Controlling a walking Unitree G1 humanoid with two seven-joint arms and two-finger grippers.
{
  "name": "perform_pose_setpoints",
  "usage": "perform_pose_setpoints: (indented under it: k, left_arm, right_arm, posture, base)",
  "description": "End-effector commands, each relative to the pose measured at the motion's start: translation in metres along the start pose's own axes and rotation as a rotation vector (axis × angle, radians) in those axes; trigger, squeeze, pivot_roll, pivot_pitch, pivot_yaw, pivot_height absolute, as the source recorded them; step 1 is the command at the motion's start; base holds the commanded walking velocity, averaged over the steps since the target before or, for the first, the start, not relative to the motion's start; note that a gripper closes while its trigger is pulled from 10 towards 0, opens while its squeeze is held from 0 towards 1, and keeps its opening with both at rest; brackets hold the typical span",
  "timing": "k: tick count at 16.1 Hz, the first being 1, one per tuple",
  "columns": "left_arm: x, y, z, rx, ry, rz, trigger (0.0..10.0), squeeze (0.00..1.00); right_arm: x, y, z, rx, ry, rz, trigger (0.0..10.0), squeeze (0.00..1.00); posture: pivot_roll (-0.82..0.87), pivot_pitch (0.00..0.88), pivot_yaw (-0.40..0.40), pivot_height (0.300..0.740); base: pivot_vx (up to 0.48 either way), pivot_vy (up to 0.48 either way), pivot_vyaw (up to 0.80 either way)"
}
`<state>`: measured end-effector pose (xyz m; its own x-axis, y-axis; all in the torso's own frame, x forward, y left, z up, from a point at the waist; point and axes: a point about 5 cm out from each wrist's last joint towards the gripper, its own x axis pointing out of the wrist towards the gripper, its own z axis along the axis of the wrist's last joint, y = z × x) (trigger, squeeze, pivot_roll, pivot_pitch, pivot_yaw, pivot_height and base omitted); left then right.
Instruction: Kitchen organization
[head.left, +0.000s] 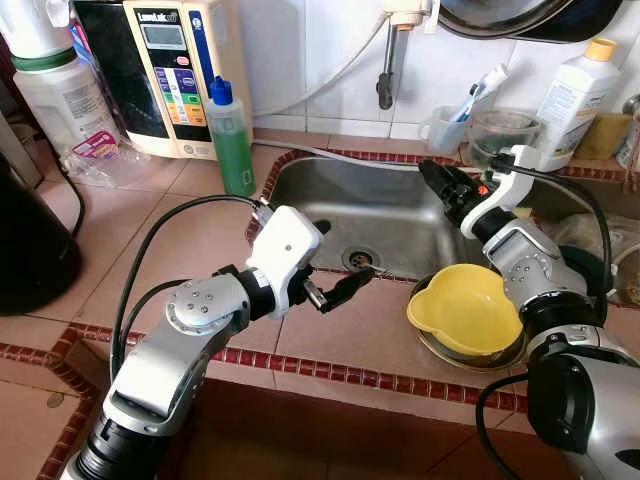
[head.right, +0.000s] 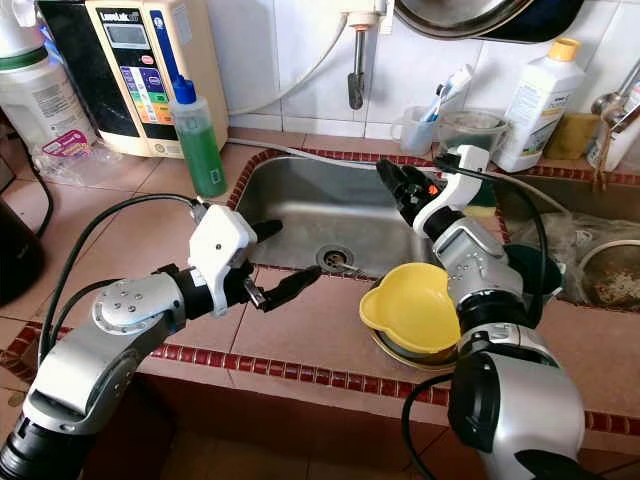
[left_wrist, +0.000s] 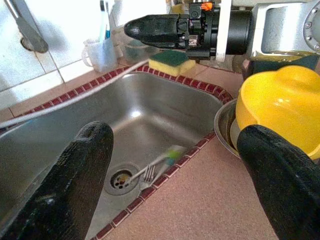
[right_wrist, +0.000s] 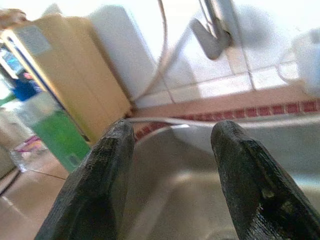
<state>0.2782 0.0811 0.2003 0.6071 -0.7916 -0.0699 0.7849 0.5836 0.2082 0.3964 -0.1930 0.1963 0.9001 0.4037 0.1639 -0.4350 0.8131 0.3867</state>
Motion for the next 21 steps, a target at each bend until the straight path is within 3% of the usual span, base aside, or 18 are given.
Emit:
perform_pose_setpoints:
  k: [1,4,5,8,9,11,12,14,21]
  left_arm:
    - [0.000,0.005,0.006,0.023,-0.019,0.010,10.0,0.00]
    - [-0.004,0.018,0.007,0.030,-0.031,0.063,10.0,0.00]
    - [-0.007,0.028,0.007,0.025,-0.046,0.116,10.0,0.00]
    - [-0.014,0.047,0.005,0.002,-0.088,0.259,10.0,0.00]
    - [-0.017,0.055,0.004,-0.002,-0.115,0.337,10.0,0.00]
    - [-0.022,0.059,-0.002,0.039,-0.120,0.419,10.0,0.00]
    - [-0.022,0.056,-0.005,0.053,-0.117,0.409,10.0,0.00]
    - [-0.021,0.060,-0.013,-0.015,-0.130,0.451,10.0,0.00]
    - [-0.034,0.073,-0.003,-0.027,-0.249,0.589,10.0,0.00]
  right_arm:
    - [0.009,0.012,0.018,-0.034,-0.066,0.067,10.0,0.00]
    - [0.011,0.026,0.041,-0.095,-0.192,0.142,10.0,0.00]
    - [0.010,0.032,0.052,-0.117,-0.267,0.142,10.0,0.00]
    - [0.004,0.046,0.062,-0.242,-0.342,0.142,10.0,0.00]
    - [0.000,0.052,0.063,-0.333,-0.371,0.099,10.0,0.00]
    - [-0.009,0.057,0.057,-0.412,-0.410,0.010,10.0,0.00]
    - [-0.012,0.057,0.052,-0.427,-0.415,-0.020,10.0,0.00]
    - [-0.019,0.055,0.039,-0.444,-0.410,-0.107,10.0,0.00]
    - [-0.036,0.067,0.034,-0.558,-0.420,-0.193,10.0,0.00]
  posture:
    - [-0.02,0.000,0.047,0.740]
    - [-0.02,0.000,0.041,0.740]
    - [-0.02,0.000,0.036,0.740]
    - [-0.02,0.000,0.024,0.740]
    - [-0.02,0.000,0.022,0.740]
    - [-0.02,0.000,0.017,0.740]
    - [-0.02,0.000,0.017,0.740]
    - [-0.02,0.000,0.026,0.740]
    - [-0.01,0.011,0.018,0.740]
  base:
    - [0.000,0.000,0.00]
    - [0.000,0.000,0.00]
    - [0.000,0.000,0.00]
    - [0.000,0.000,0.00]
    - [0.000,0.000,0.00]
    - [0.000,0.000,0.00]
    - [0.000,0.000,0.00]
    - [0.000,0.000,0.00]
    - [0.000,0.000,0.00]
